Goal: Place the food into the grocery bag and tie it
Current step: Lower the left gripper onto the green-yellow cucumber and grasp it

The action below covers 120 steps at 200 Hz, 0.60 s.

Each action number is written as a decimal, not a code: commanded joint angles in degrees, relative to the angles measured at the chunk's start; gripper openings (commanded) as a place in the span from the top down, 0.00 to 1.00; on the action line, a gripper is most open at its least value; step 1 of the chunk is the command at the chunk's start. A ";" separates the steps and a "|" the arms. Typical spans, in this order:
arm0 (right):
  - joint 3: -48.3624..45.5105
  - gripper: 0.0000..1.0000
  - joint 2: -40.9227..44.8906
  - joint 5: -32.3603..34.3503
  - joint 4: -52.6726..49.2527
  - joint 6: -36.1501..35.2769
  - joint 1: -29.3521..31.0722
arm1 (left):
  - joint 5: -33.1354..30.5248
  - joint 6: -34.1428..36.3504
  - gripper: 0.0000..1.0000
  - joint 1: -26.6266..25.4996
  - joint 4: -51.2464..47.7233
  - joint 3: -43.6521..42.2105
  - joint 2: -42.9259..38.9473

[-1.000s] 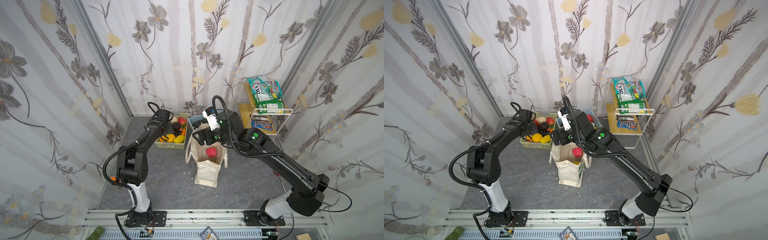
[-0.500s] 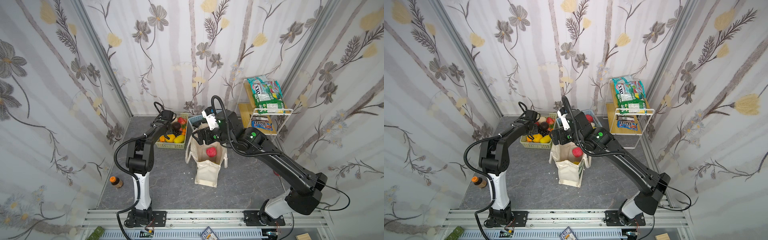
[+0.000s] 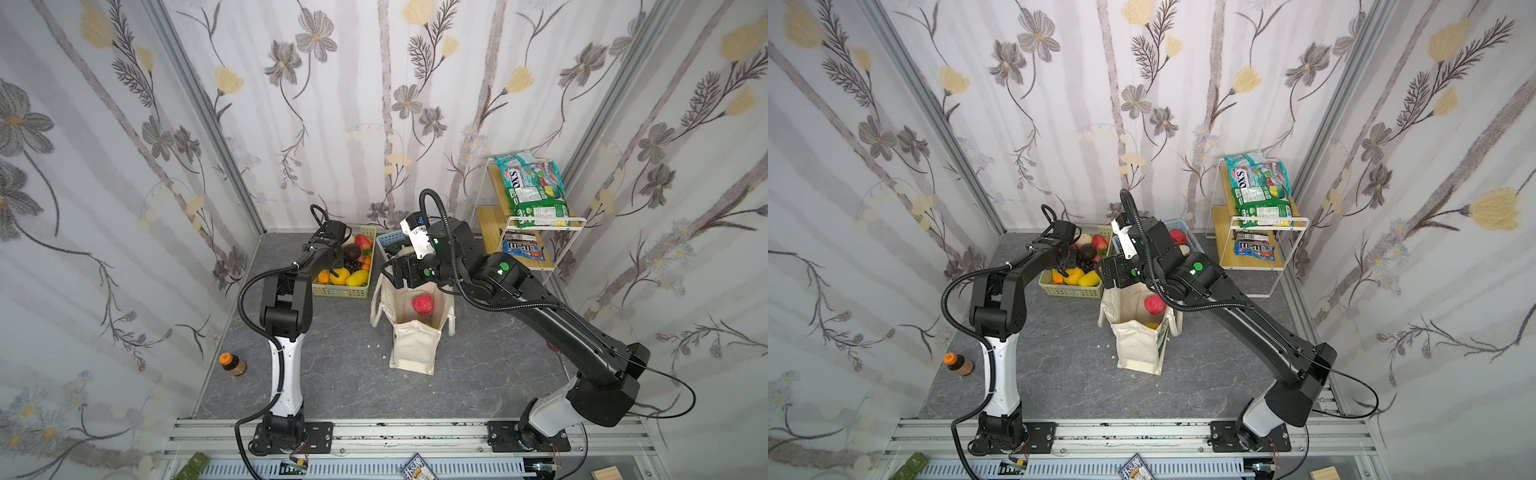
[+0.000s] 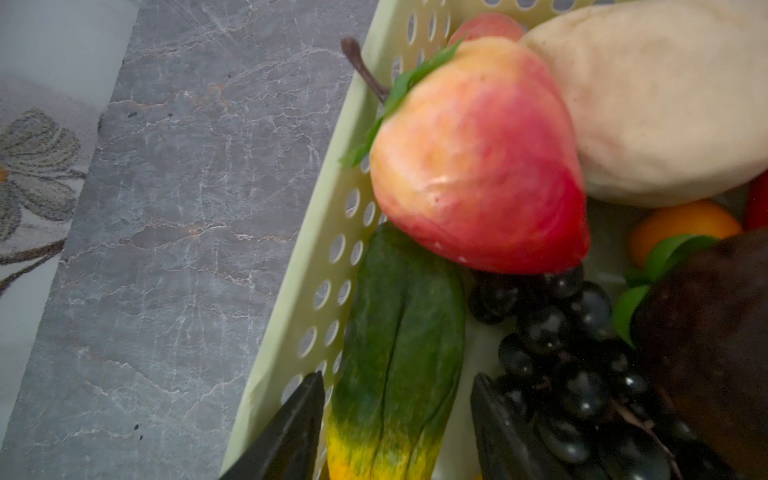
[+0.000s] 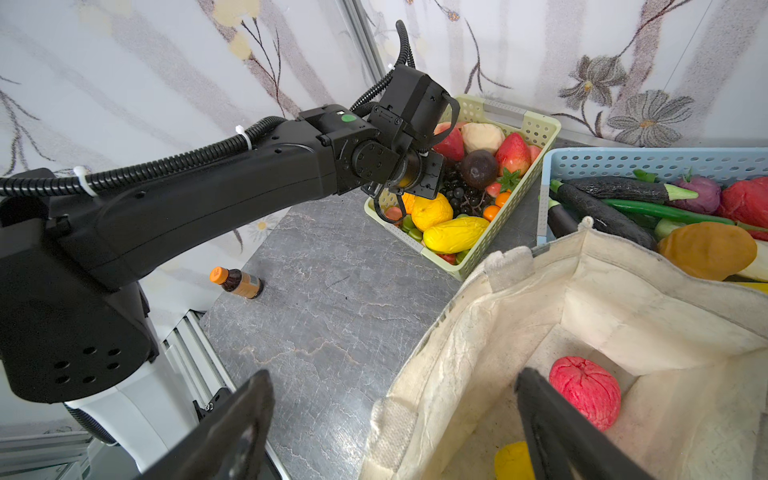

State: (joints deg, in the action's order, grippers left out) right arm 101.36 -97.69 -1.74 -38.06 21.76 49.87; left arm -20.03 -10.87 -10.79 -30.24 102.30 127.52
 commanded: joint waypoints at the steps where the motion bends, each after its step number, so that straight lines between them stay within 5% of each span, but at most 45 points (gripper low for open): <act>1: 0.50 0.10 -0.45 0.11 1.48 0.65 0.14 | -0.01 0.25 0.41 0.06 -0.59 1.61 1.05; 57: 0.44 0.10 -0.40 0.15 1.62 0.91 0.38 | -0.19 -1.70 0.37 0.46 -7.71 7.34 4.92; 120: -0.02 0.10 -0.40 0.33 2.12 1.15 0.47 | 7.33 -5.00 0.34 1.00 -12.86 12.11 7.19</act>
State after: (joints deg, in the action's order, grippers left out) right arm 101.34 -97.69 -1.72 -38.17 22.33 50.19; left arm -16.36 -14.44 -9.89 -39.68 112.05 133.34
